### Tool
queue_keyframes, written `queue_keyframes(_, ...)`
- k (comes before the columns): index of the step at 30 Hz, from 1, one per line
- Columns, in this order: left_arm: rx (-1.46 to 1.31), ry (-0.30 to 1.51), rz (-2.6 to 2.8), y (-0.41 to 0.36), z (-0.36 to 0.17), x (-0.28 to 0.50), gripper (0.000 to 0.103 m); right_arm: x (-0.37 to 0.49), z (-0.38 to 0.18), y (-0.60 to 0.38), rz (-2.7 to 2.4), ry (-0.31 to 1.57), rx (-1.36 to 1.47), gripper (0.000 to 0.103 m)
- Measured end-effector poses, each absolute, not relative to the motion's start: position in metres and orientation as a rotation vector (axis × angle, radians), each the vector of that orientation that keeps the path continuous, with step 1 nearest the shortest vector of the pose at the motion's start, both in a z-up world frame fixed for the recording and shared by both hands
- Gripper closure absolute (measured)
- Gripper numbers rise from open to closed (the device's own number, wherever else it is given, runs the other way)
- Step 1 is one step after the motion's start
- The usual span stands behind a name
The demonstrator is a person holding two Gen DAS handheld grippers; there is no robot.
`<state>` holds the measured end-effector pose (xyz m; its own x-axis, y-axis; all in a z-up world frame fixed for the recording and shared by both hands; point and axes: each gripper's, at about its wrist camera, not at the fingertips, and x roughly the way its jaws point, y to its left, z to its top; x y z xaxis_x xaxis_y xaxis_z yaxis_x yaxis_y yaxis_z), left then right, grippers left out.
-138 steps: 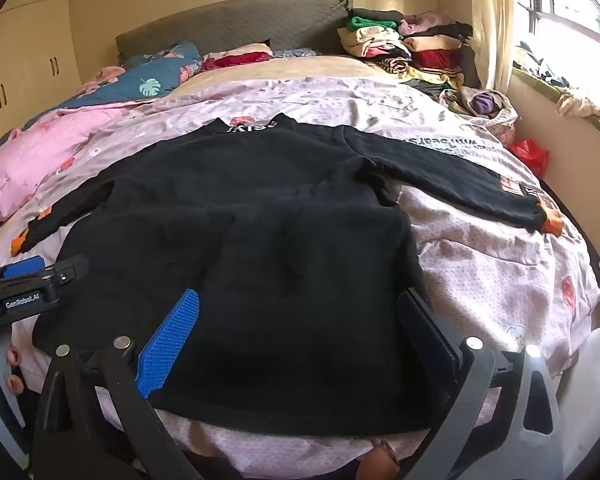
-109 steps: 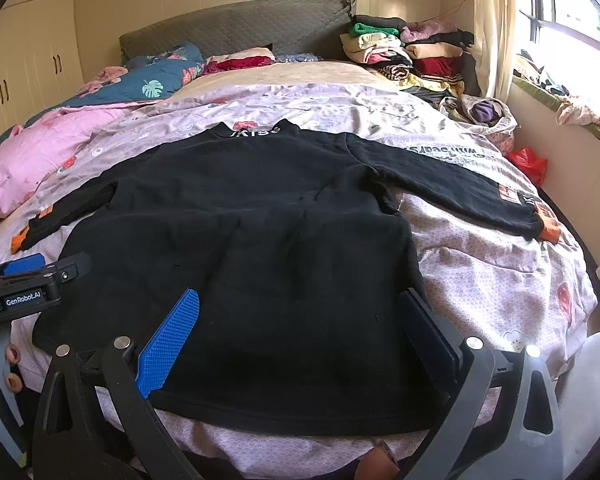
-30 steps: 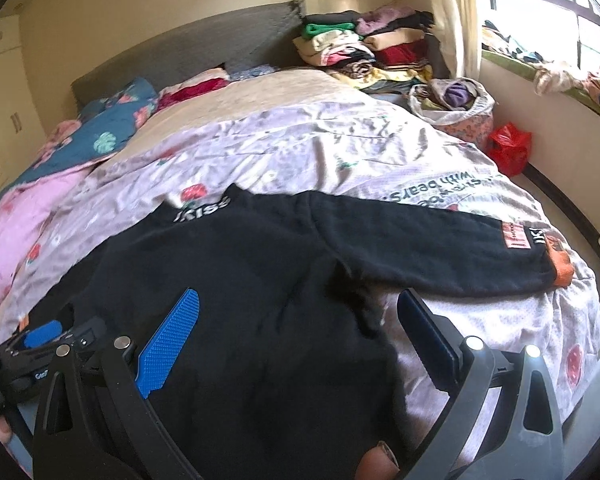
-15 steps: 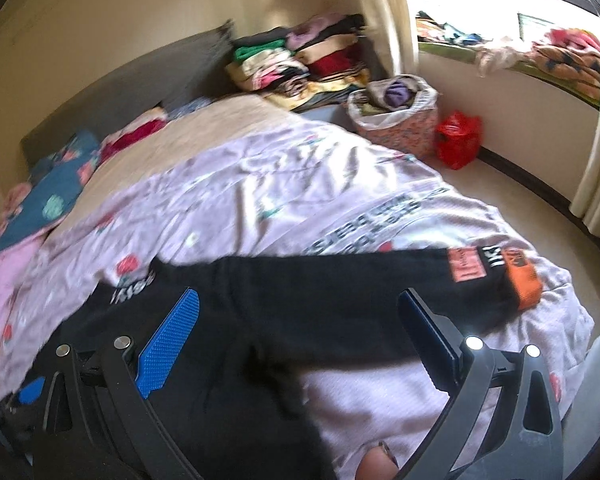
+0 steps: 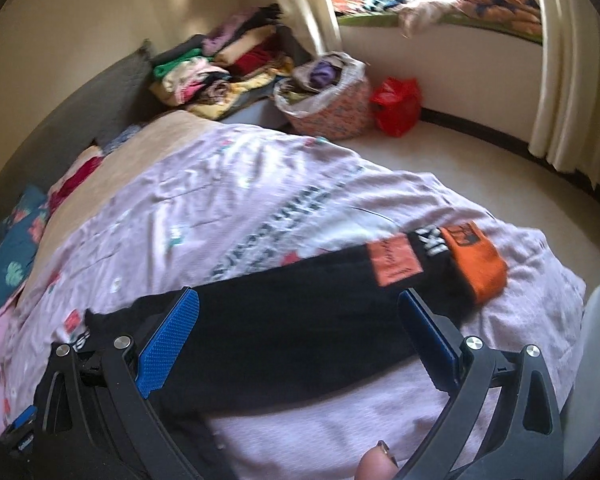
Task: Fold small clothes
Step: 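Move the right gripper to the orange sleeve cuff and close on it, then lift the cuff with the right gripper, lay the sleeve across the shirt body, open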
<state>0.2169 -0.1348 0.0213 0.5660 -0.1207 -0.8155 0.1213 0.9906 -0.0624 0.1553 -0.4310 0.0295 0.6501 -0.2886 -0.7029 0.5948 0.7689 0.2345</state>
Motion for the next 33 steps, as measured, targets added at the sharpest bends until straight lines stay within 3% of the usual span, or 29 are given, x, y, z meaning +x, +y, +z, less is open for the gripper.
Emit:
queue_keyframes(23,0.017,1.024,-0.135,-0.168,-0.039,0.253,0.009,0.125,-0.06,-0.545,-0.709,0.76,0.824,0.005)
queue_keyframes(24,0.019,1.024,-0.131,-0.168,-0.039,0.254,0.009,0.125,-0.061,-0.55,-0.704,0.75,0.842,0.011)
queue_keyframes(25,0.021,1.025,-0.128,-0.168,-0.038,0.255,0.009,0.126,-0.062,-0.555,-0.706,0.729,0.85,0.028)
queue_keyframes(28,0.02,1.019,-0.13,-0.167,-0.032,0.256,0.009,0.124,-0.064,-0.564,-0.724,0.701,0.853,0.064)
queue_keyframes(31,0.01,1.007,-0.13,-0.161,-0.023,0.255,0.009,0.115,-0.06,-0.568,-0.671,0.636,0.899,0.081)
queue_keyframes(33,0.0,1.003,-0.132,-0.156,-0.018,0.254,0.009,0.113,-0.051,-0.564,-0.622,0.588,0.883,0.084)
